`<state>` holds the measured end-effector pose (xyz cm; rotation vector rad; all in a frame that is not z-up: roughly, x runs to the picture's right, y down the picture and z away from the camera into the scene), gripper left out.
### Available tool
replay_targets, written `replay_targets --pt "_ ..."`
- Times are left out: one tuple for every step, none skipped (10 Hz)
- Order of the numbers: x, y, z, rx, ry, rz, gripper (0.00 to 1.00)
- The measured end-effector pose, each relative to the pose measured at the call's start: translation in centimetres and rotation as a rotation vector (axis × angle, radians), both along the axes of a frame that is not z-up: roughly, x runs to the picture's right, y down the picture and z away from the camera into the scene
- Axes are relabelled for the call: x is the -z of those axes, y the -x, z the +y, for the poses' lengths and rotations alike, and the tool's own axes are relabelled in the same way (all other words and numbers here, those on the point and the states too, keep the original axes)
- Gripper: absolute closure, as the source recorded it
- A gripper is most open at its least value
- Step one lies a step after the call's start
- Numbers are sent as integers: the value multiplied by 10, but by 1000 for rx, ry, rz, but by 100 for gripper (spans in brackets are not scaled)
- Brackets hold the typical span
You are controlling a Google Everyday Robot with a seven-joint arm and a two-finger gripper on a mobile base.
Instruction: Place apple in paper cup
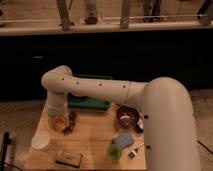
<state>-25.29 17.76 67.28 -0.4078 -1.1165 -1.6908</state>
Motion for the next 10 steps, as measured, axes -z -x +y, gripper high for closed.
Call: replay_targets --pt "7 8 4 29 -10 -16 100" --pt "14 16 9 51 -16 -33 100" --pt "21 23 15 74 -25 -54 100" --pt "28 30 20 94 -30 -71 100" --pt "35 40 25 114 -35 -94 100" --pt "39 49 28 129 -38 -109 100" --pt "43 58 31 149 -41 -123 100" --pt "44 62 33 161 -41 -131 100" --pt "45 64 33 169 -41 -134 100" --pt "46 65 32 173 -40 -136 100"
